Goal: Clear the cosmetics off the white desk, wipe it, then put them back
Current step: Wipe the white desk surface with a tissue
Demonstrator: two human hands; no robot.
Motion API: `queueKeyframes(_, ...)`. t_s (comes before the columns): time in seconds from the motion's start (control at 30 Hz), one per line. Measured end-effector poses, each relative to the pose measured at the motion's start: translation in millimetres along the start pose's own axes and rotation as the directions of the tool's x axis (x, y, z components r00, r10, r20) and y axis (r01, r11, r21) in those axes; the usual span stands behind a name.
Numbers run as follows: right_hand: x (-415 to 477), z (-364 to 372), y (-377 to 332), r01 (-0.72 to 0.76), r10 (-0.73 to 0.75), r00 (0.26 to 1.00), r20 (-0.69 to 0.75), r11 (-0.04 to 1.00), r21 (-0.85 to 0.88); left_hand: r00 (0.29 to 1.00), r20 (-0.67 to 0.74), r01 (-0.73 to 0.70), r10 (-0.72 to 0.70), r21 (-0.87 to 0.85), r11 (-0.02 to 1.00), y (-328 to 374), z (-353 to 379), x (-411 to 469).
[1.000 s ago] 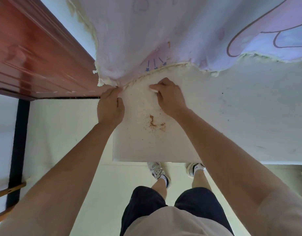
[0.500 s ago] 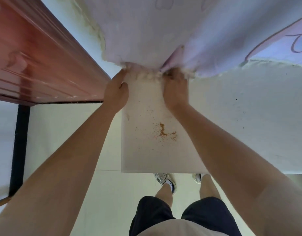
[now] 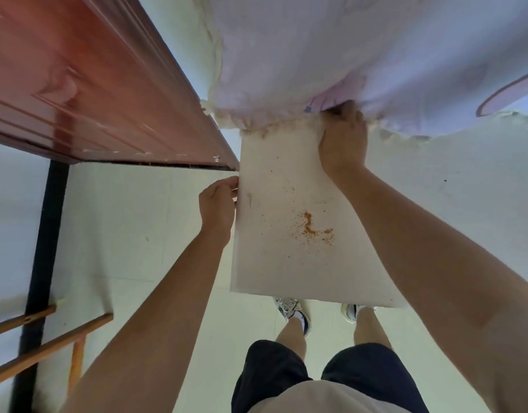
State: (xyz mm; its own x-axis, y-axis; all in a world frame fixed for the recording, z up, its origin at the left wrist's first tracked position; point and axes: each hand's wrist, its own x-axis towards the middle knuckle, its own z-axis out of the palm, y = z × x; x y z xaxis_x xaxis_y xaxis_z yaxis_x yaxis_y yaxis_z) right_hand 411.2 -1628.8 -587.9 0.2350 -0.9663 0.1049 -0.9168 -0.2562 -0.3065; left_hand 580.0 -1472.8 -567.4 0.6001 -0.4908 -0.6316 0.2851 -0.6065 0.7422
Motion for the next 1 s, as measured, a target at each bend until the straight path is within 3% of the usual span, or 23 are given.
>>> queueKeyframes(0.07,2,6,-33,0.028,-0.026,0.998,0.064,0.999,-0.033,0.998,0.045,0.049,-0.048,-0.025,0.998,-1,-9,-2)
queueKeyframes(0.17,-32,14,-76,0.284,-0.27,0.944,0.19,0.957,-0.052,0.986,0.079,0.151,-0.149,-0.019,0.988,-4,-25,3)
queueKeyframes(0.23,-64,12,-100,0.471,-0.457,0.852,0.256,0.882,0.007,0.981,0.089,0.174,-0.172,-0.015,0.985,-7,-31,4)
queueKeyframes(0.3,-85,8,-106,0.607,-0.593,0.704,0.392,0.788,0.104,0.983,0.03,0.184,-0.182,-0.041,0.982,-10,-33,3)
queueKeyframes(0.33,-89,8,-101,0.61,-0.613,0.67,0.418,0.776,0.162,0.982,-0.02,0.188,-0.189,-0.045,0.981,-12,-35,3)
queueKeyframes(0.37,-88,4,-92,0.564,-0.601,0.692,0.4,0.796,0.221,0.978,-0.064,0.194,-0.197,-0.049,0.98,-15,-37,3)
queueKeyframes(0.47,-65,-8,-55,0.313,-0.406,0.876,0.26,0.889,0.333,0.965,-0.101,0.237,-0.243,-0.068,0.969,-23,-42,4)
queueKeyframes(0.53,-40,-19,-25,0.138,-0.197,0.962,0.187,0.947,0.289,0.963,-0.064,0.256,-0.26,-0.07,0.964,-25,-40,-1)
queueKeyframes(0.63,-21,-19,-2,-0.024,0.001,0.991,0.136,0.986,0.166,0.968,0.012,0.253,-0.252,-0.065,0.965,-27,-37,-12)
queueKeyframes(0.73,-49,-6,-26,0.12,-0.134,0.971,0.197,0.989,0.082,0.966,0.121,0.235,-0.227,-0.054,0.97,-24,-35,-23)
queueKeyframes(0.87,-114,-7,-60,0.384,-0.431,0.853,0.295,0.9,0.204,0.966,0.15,0.224,-0.213,-0.062,0.973,-23,-37,-26)
queueKeyframes(0.93,-128,-15,-56,0.402,-0.507,0.783,0.361,0.854,0.329,0.964,0.141,0.236,-0.225,-0.065,0.97,-23,-37,-26)
queueKeyframes(1.0,-121,-31,-41,0.258,-0.45,0.791,0.415,0.86,0.441,0.968,0.114,0.233,-0.225,-0.063,0.97,-24,-35,-26)
